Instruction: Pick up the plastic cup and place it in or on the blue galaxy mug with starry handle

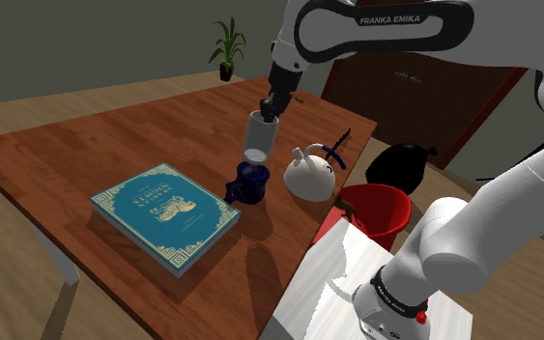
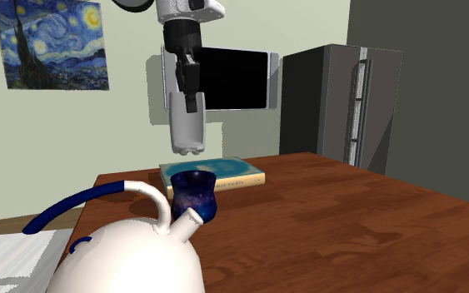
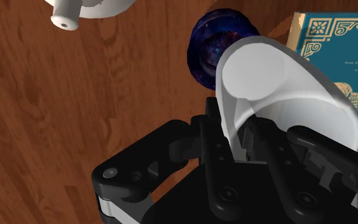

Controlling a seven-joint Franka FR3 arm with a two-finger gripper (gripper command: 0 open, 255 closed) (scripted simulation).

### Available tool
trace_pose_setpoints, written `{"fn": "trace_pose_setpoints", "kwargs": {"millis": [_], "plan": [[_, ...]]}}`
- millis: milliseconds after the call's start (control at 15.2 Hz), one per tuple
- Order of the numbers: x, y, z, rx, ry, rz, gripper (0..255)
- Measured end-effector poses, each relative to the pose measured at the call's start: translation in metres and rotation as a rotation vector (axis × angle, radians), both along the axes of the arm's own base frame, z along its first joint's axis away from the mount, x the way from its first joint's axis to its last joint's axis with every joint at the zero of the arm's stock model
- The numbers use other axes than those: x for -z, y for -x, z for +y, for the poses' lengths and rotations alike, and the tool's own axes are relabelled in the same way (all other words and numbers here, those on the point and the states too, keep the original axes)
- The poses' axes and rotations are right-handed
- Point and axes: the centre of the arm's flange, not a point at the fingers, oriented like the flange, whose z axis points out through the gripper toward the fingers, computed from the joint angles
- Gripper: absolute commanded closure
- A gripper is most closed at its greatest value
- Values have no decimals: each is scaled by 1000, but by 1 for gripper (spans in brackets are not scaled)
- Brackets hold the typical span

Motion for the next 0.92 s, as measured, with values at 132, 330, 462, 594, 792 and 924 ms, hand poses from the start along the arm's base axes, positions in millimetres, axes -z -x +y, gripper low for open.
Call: {"fn": "trace_pose_setpoints", "kwargs": {"millis": [132,330,462,594,792,924], "plan": [[9,0,-1,0,0,0,255],[25,1,0,0,0,0,255],[37,0,-1,0,0,0,255],[47,0,-1,0,0,0,255],[53,0,0,0,0,-2,255],[53,0,-1,1,0,-4,255]]}}
